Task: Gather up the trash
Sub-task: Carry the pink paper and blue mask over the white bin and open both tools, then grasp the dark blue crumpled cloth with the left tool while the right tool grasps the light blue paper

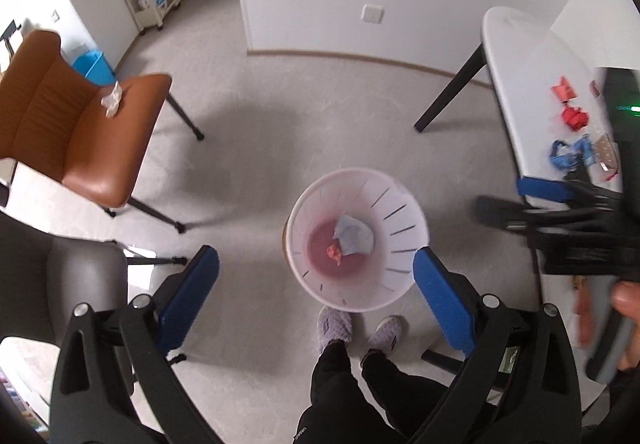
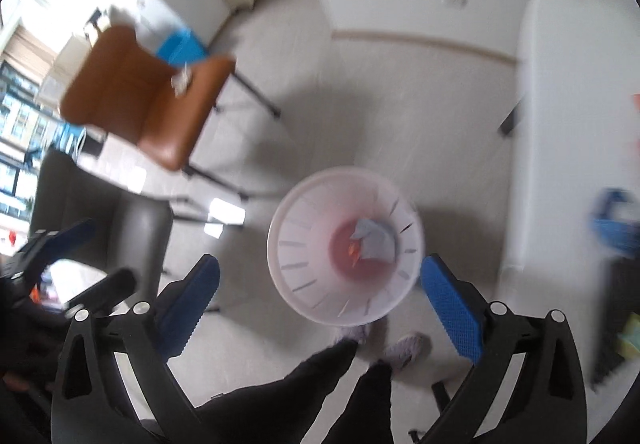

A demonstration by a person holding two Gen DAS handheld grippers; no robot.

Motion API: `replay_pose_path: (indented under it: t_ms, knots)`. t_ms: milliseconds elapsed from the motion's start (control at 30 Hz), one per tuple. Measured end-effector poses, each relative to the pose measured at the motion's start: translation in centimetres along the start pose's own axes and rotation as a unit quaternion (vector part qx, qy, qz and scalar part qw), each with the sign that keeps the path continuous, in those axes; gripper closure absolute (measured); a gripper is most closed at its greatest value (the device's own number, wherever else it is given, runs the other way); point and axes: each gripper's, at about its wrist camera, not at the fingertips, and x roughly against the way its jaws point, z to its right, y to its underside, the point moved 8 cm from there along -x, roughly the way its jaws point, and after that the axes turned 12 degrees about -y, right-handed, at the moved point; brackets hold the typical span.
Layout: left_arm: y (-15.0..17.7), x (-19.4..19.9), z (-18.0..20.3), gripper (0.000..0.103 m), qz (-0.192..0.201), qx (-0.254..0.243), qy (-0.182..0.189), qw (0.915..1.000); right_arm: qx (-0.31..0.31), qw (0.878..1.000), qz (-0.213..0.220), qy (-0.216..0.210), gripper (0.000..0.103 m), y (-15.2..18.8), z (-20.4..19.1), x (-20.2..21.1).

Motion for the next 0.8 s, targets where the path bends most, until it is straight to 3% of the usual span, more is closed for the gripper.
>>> replay_pose_path:
  t_ms: [133, 367, 600, 800]
  knots:
    - [-1.1, 2.7, 2.5, 0.008, 0.031, -0.027, 0.014, 0.9991, 0.006, 0.996, 0.087, 0.029, 0.003, 1.5, 0.7, 9.7]
    - [-2.2, 7.3, 9.4, 0.008, 0.08, -0.09, 0.052, 0.9914, -0.049, 0.98, 0.165, 0.103, 0.002, 7.4, 6.6, 20.1]
    - [-2.5, 10.1, 17.2, 0.008, 0.105, -0.14, 0.09, 0.9804, -0.105, 0.964, 0.209, 0.126, 0.002, 11.4, 11.7, 23.8]
    - [-3.3, 10.4, 22.7, 0.008, 0.127, -0.185, 0.1, 0.9693, -0.125, 0.955, 0.236, 0.126, 0.002, 12.2, 13.7, 25.2]
